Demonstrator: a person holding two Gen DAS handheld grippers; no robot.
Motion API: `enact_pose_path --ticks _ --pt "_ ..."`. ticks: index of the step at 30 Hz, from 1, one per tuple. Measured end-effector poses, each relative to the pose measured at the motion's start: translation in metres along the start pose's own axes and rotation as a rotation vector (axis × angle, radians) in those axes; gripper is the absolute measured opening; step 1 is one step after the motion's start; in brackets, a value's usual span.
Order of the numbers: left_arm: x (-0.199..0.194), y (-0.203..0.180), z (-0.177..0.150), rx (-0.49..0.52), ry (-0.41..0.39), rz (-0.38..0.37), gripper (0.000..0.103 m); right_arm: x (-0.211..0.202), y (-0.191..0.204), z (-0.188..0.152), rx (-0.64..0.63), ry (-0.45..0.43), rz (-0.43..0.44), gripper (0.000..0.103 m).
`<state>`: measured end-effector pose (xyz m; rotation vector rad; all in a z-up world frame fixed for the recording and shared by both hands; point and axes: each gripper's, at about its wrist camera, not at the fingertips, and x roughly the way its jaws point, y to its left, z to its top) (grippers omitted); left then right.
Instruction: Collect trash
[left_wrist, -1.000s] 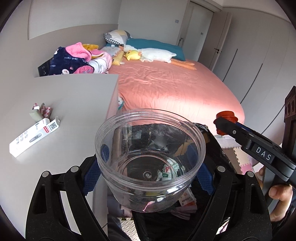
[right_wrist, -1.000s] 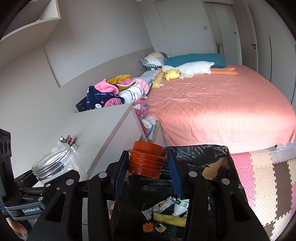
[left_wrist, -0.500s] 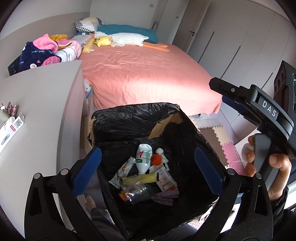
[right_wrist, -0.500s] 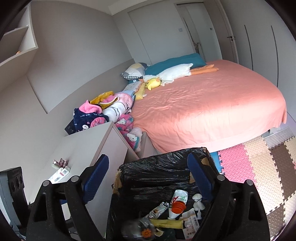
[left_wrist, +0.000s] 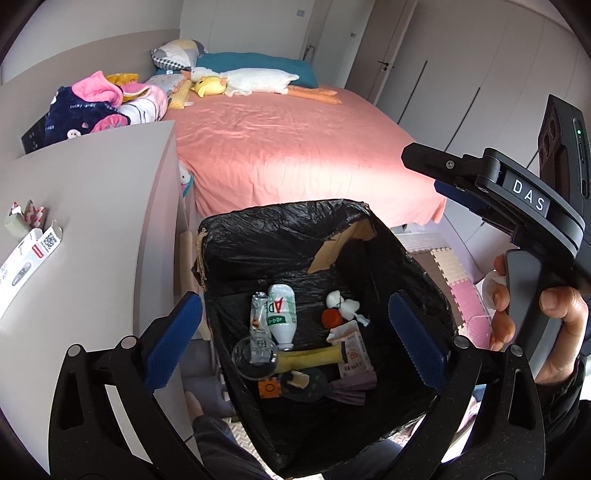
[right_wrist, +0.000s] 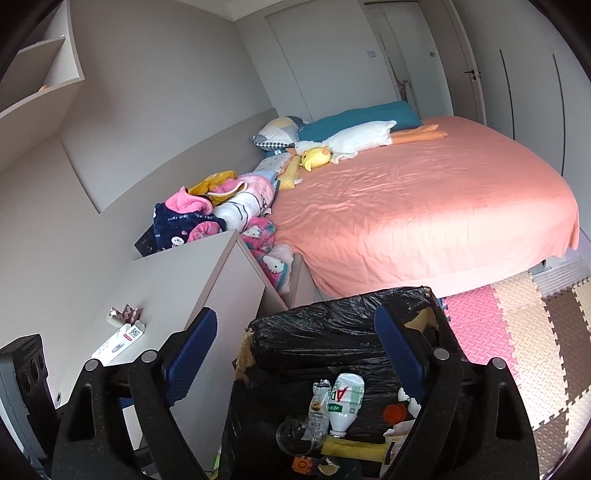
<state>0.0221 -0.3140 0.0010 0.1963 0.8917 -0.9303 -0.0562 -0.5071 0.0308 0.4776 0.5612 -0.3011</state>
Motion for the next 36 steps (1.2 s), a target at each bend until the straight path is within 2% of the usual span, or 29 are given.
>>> enact_pose_path --ticks 13,36 --pt "-0.016 0.044 -0.014 0.020 -0.035 0.099 0.098 0.031 0.045 -0.015 -0.058 0.062 0.031 0.087" --pt "-0.049 0.150 -0.021 -0.051 -0.076 0.225 0.098 0.092 0.138 -0.040 -0.148 0.156 0.108 0.087"
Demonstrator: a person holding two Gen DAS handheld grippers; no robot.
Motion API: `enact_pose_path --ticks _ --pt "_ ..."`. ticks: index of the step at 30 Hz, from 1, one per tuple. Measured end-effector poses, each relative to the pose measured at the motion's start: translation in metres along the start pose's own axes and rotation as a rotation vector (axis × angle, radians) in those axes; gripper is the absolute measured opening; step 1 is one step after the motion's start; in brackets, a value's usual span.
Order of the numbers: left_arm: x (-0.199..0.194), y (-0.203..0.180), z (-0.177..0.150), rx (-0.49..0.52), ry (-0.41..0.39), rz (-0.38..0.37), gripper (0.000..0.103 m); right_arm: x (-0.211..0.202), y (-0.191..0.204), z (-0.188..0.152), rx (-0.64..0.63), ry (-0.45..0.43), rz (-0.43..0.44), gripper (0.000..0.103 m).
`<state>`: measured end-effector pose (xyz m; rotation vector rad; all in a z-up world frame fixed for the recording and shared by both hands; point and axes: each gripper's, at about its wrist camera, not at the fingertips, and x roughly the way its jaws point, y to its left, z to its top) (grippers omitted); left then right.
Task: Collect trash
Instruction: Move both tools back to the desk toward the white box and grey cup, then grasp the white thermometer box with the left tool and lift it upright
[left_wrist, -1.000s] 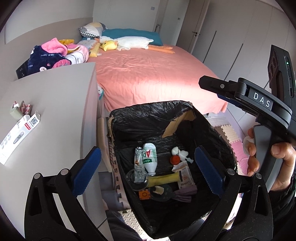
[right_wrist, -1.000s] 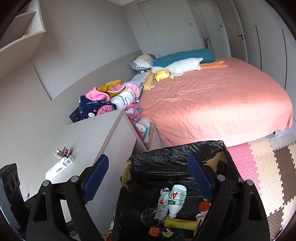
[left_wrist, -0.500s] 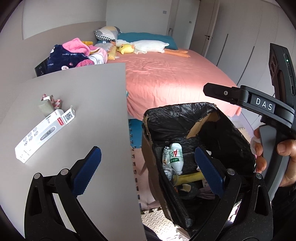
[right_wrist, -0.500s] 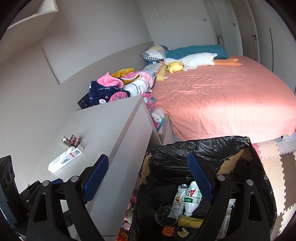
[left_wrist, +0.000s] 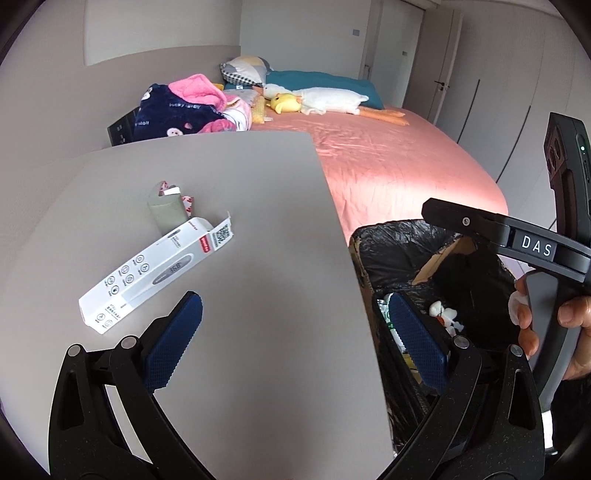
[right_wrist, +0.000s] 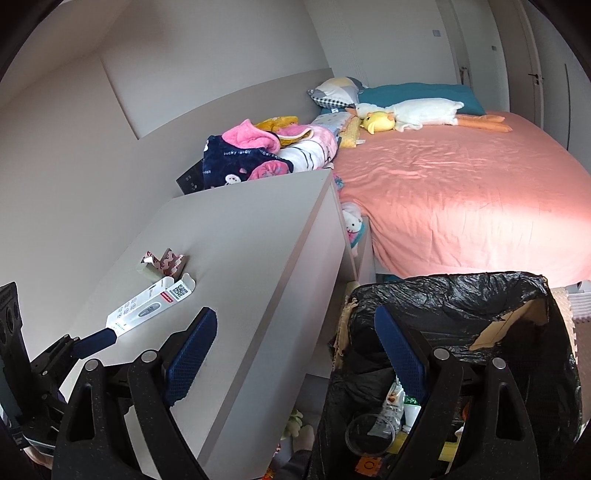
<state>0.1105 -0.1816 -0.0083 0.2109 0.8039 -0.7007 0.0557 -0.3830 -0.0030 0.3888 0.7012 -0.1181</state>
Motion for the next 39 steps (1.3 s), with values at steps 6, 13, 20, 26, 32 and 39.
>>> enact_pose_path --ticks 6,13,20,26,32,39 --pt "0.001 0.029 0.004 -0.013 0.001 0.034 0.098 0.015 0.013 0.002 -0.013 0.014 0.006 0.087" --pt "0.009 0.058 0.008 -0.039 0.019 0.059 0.098 0.033 0.026 0.004 -0.027 0.032 0.011 0.087" --pt "0.014 0.079 0.013 -0.037 0.023 0.087 0.098 0.047 0.035 0.005 -0.035 0.043 0.015 0.087" --pt "0.030 0.093 0.018 -0.019 0.057 0.101 0.098 0.056 0.040 0.006 -0.042 0.053 0.011 0.087" --pt "0.046 0.100 0.016 0.005 0.085 0.141 0.098 0.064 0.040 0.004 -0.037 0.066 0.007 0.087" --pt "0.059 0.106 0.013 -0.027 0.139 0.162 0.090 0.069 0.048 0.005 -0.042 0.063 0.025 0.087"
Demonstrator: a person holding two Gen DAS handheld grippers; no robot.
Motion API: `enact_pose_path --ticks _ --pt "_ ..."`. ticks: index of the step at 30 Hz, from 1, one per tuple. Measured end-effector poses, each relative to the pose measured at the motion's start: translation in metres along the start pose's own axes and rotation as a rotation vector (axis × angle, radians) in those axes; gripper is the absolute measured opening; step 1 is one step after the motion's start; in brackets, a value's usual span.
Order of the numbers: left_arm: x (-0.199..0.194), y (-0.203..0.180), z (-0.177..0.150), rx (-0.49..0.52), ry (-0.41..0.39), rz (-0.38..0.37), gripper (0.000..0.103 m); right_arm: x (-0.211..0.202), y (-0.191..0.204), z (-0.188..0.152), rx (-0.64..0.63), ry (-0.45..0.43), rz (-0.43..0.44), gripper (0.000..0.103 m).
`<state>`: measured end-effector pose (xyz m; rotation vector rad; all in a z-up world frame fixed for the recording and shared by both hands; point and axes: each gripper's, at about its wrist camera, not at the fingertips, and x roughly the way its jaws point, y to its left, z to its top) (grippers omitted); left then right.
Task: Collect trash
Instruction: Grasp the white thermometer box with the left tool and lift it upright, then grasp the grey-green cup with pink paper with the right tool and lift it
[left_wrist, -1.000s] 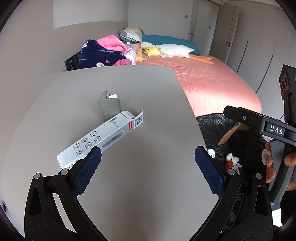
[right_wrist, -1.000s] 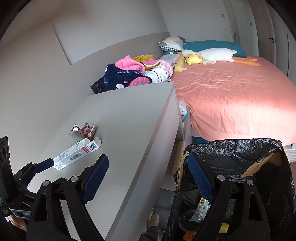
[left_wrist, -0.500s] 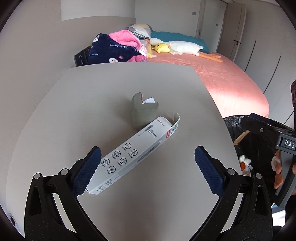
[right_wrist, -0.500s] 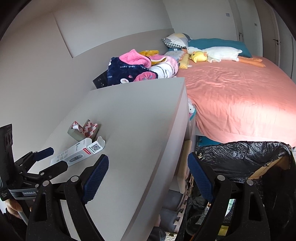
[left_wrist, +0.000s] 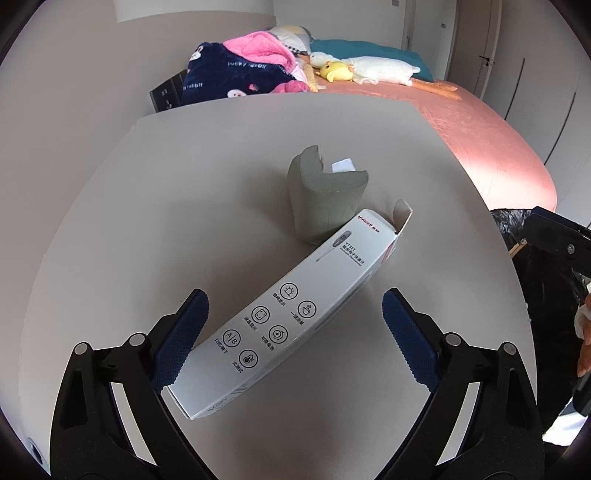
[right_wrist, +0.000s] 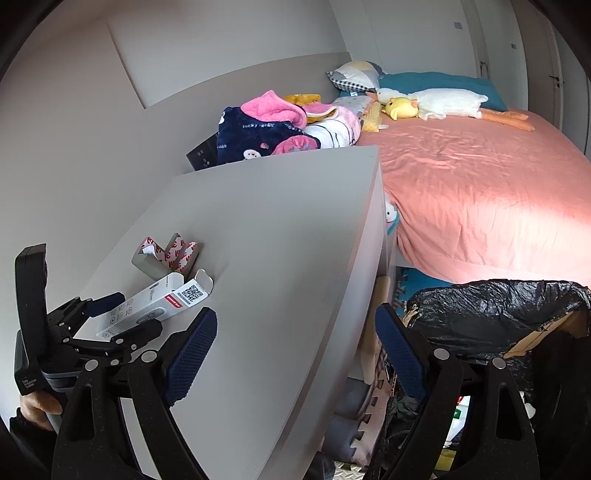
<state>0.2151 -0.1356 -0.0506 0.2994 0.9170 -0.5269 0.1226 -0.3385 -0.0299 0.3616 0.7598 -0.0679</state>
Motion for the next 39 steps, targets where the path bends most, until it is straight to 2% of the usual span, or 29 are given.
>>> enact_pose_path --ticks 2,4,7,10,11,12,22,27,39 --pt "0.003 0.004 -0.001 -0.040 0.020 -0.009 0.081 0.001 0.004 0.001 -0.008 -0.001 0.007 0.087" --pt "0.001 0.007 -0.002 -0.060 0.009 -0.014 0.079 0.002 0.007 0.001 -0.017 -0.002 0.012 0.087" --pt "-0.002 0.013 -0.004 -0.099 -0.008 -0.040 0.069 0.003 0.012 0.002 -0.025 -0.002 0.020 0.087" --pt "-0.006 0.018 -0.005 -0.139 -0.024 -0.085 0.046 0.004 0.017 0.004 -0.034 -0.003 0.026 0.087" --pt "-0.008 0.018 -0.005 -0.145 -0.032 -0.091 0.034 0.004 0.018 0.004 -0.037 -0.005 0.028 0.087" --pt "-0.009 0.018 -0.005 -0.149 -0.029 -0.099 0.029 0.003 0.020 0.004 -0.039 -0.006 0.030 0.087" --pt "-0.044 0.036 -0.001 -0.251 -0.147 -0.162 0.027 0.001 0.035 0.006 -0.070 -0.008 0.035 0.087" --pt "-0.060 0.054 -0.001 -0.293 -0.187 -0.150 0.027 0.006 0.051 0.009 -0.105 -0.003 0.041 0.087" --pt "-0.074 0.103 -0.010 -0.424 -0.220 -0.101 0.027 0.034 0.099 0.023 -0.164 0.041 0.091 0.087"
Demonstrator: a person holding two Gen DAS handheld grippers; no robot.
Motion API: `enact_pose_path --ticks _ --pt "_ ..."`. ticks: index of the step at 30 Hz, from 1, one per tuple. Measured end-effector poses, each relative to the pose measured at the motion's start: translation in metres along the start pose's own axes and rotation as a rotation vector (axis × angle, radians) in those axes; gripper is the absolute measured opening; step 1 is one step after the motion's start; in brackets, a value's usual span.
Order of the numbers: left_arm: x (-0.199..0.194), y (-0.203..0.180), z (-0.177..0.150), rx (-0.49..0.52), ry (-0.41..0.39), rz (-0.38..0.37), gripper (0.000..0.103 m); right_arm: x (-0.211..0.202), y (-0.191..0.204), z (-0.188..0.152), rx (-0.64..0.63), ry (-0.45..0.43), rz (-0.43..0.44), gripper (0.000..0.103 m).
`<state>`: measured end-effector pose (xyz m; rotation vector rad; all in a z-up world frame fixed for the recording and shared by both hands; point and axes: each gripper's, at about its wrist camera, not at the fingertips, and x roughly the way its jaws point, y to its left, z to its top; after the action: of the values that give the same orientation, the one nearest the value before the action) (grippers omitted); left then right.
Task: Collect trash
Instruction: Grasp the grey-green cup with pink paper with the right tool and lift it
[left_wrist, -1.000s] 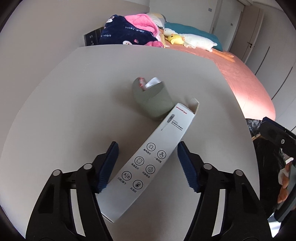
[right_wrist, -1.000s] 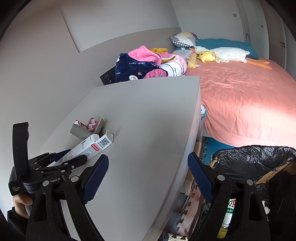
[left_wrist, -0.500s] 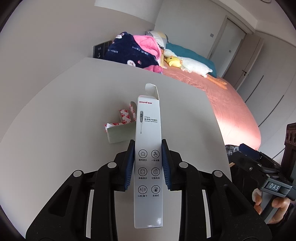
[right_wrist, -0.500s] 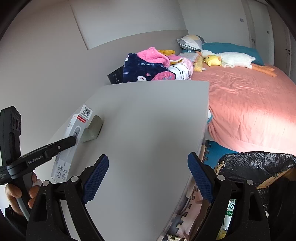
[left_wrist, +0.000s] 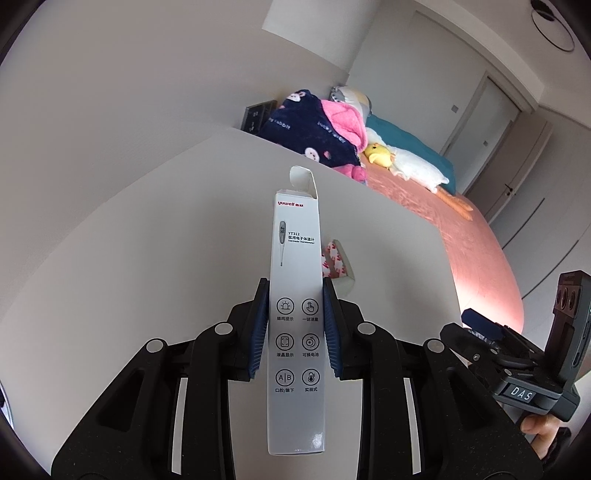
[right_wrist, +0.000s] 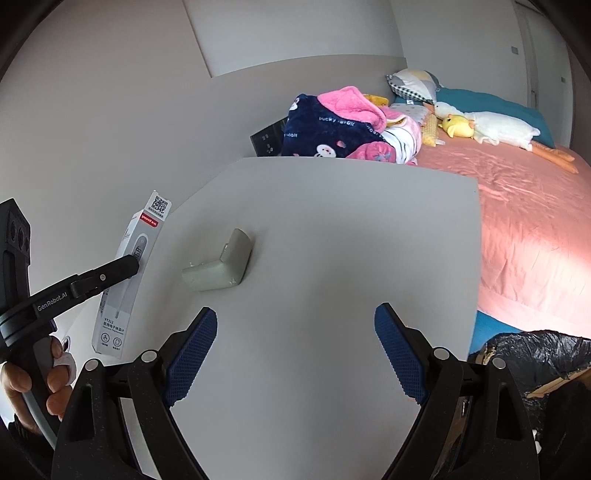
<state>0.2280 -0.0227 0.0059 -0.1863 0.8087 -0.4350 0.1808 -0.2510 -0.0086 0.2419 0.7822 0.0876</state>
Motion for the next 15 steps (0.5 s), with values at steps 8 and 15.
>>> enact_pose_path --ticks 8,15 --pt "-0.002 0.021 0.003 -0.036 -0.009 0.042 0.027 0.035 0.026 0.016 -0.011 0.046 0.029 0.087" --pt "-0.004 0.040 0.002 -0.075 -0.010 0.092 0.027 0.060 0.041 0.023 -0.017 0.081 0.047 0.087"
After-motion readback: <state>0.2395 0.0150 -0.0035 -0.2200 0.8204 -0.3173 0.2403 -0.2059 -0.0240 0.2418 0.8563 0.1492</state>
